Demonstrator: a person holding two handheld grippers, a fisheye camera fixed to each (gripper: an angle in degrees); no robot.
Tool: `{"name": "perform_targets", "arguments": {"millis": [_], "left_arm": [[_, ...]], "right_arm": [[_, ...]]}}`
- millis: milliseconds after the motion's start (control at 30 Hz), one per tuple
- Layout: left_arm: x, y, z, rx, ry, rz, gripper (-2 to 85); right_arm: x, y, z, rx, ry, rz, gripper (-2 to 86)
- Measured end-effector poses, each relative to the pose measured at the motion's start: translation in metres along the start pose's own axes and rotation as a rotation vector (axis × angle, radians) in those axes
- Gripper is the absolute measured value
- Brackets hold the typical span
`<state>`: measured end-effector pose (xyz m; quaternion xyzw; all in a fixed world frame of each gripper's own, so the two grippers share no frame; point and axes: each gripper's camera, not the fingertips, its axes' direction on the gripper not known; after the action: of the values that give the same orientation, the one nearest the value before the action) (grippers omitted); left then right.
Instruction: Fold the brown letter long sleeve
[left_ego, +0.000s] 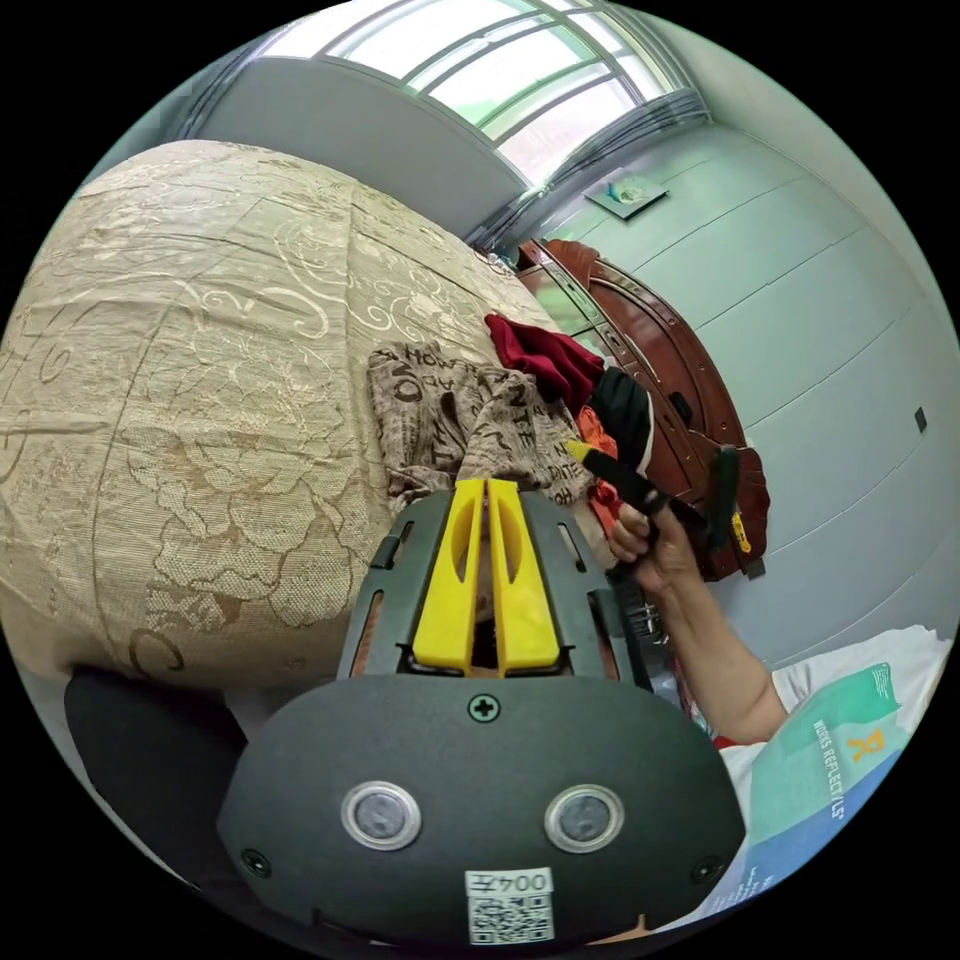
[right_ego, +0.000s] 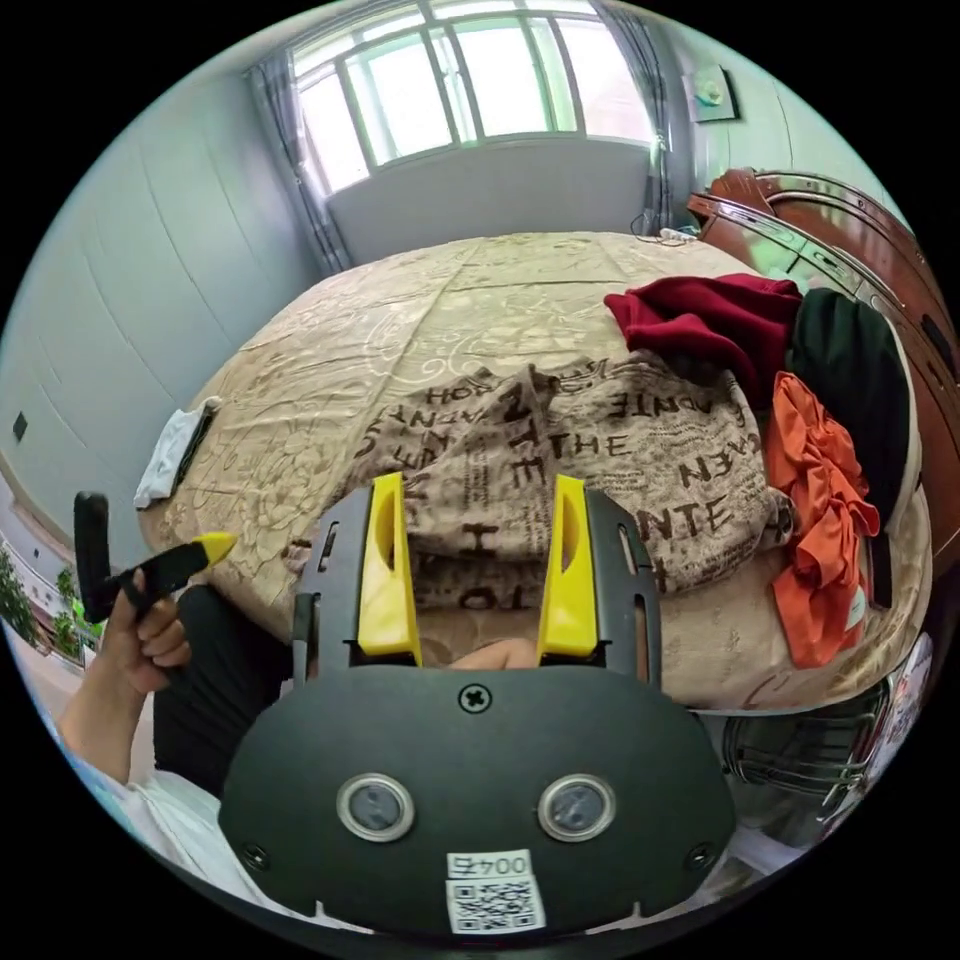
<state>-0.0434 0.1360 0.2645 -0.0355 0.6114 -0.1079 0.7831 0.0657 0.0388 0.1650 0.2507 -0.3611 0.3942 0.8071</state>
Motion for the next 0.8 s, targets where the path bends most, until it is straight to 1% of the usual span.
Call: {"name": "perform_targets", "arguments": {"millis": [67,100,133,167,200,267,333,400,467,533,600,667,767,800], "left_arm": [[0.002,-0.006,0.006,-0.019,-0.001,0.012,2.0],[0.001,-0.010,0.009,-0.026,0.002,0.009,2.5],[0.000,-0.011,0.010,-0.030,0.006,0.002,2.8],[-0.003,-0.014,0.012,-0.039,0.024,-0.018,3.4],[-0.009,-0.016,0.014,-0.051,0.052,-0.048,4.1],[-0.021,-0.018,0.017,-0.064,0.099,-0.112,5.6],[-0.034,-0.018,0.023,-0.080,0.180,-0.178,7.6],[-0.048,-0.016,0.036,-0.116,0.340,-0.281,10.0],[-0.055,-0.013,0.044,-0.135,0.433,-0.335,11.4],[-0.056,-0.012,0.047,-0.150,0.457,-0.346,12.4],[-0.061,-0.008,0.045,-0.155,0.534,-0.384,13.3],[-0.067,-0.007,0.041,-0.154,0.570,-0.406,13.8],[-0.082,-0.004,0.031,-0.166,0.566,-0.450,15.0],[-0.089,-0.002,0.028,-0.143,0.607,-0.495,15.6]], "right_arm": [[0.030,-0.030,0.057,-0.168,-0.017,0.104,17.4],[0.034,-0.032,0.071,-0.228,-0.048,0.108,13.6],[0.040,-0.032,0.081,-0.290,-0.132,0.139,6.1],[0.040,-0.023,0.057,-0.194,-0.176,0.159,4.7],[0.039,-0.017,0.039,-0.141,-0.200,0.152,4.0],[0.031,0.020,-0.036,0.041,-0.432,0.125,3.5],[0.018,0.053,-0.082,0.115,-0.475,0.077,3.4],[0.007,0.081,-0.107,0.139,-0.473,0.038,3.4],[0.012,0.106,-0.116,0.138,-0.515,0.072,3.5],[0.023,0.113,-0.117,0.150,-0.535,0.116,3.6],[0.033,0.109,-0.118,0.154,-0.547,0.140,3.7],[0.047,0.098,-0.126,0.202,-0.589,0.175,3.8],[0.052,0.080,-0.141,0.258,-0.597,0.154,3.8],[0.051,0.077,-0.142,0.259,-0.596,0.138,3.8]]}}
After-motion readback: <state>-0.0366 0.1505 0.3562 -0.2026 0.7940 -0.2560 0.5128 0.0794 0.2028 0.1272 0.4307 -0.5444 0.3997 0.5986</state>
